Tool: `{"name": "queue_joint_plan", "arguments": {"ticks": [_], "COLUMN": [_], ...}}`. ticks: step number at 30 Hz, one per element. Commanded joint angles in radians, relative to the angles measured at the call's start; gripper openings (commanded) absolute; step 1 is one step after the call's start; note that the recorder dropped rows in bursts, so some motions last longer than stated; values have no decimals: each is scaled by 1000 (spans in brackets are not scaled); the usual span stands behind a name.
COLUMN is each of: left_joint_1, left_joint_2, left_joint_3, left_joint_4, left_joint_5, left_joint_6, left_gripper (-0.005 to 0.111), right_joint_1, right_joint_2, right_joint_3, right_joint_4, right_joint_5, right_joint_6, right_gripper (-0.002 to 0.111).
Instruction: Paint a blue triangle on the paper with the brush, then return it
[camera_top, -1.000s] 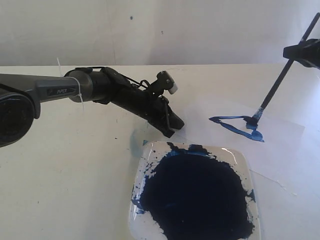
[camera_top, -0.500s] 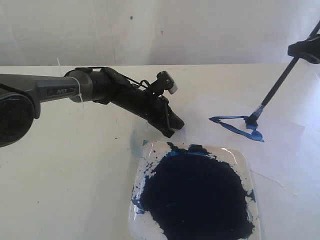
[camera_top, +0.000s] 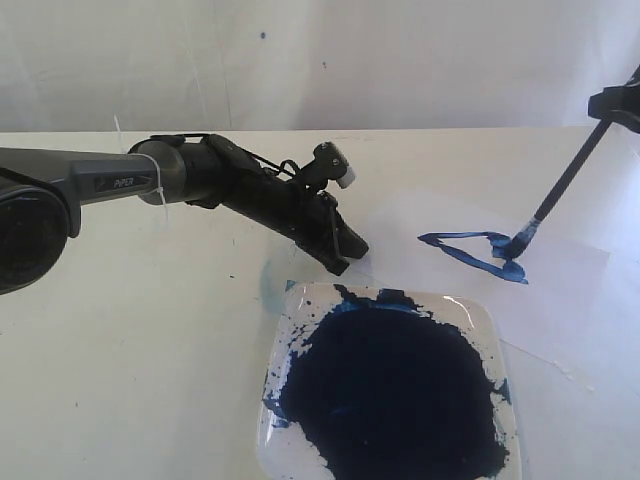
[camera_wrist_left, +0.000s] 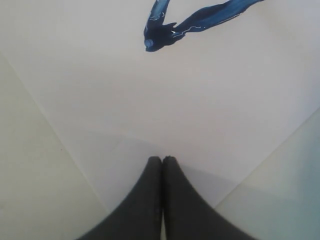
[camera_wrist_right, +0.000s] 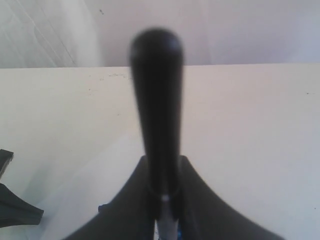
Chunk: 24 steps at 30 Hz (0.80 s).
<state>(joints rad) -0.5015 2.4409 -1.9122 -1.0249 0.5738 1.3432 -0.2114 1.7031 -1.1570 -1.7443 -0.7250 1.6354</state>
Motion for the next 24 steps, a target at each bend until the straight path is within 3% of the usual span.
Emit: {"name": "queue_joint_plan", "arguments": {"ticks": [1, 24], "left_joint_1": [-3, -3], "left_joint_2": [-4, -4], "left_joint_3": [-3, -3], "left_joint_4": [-6, -6], "left_joint_5": [29, 31], "left_joint_6": [7, 7], "left_gripper": [0, 0], "right_joint_1": [-10, -10], "right_joint_2": [-44, -137], "right_joint_3": [17, 134], "right_joint_4": [0, 0], "right_joint_5": [3, 63], "right_joint_6": [5, 25], "right_gripper": [0, 0]}}
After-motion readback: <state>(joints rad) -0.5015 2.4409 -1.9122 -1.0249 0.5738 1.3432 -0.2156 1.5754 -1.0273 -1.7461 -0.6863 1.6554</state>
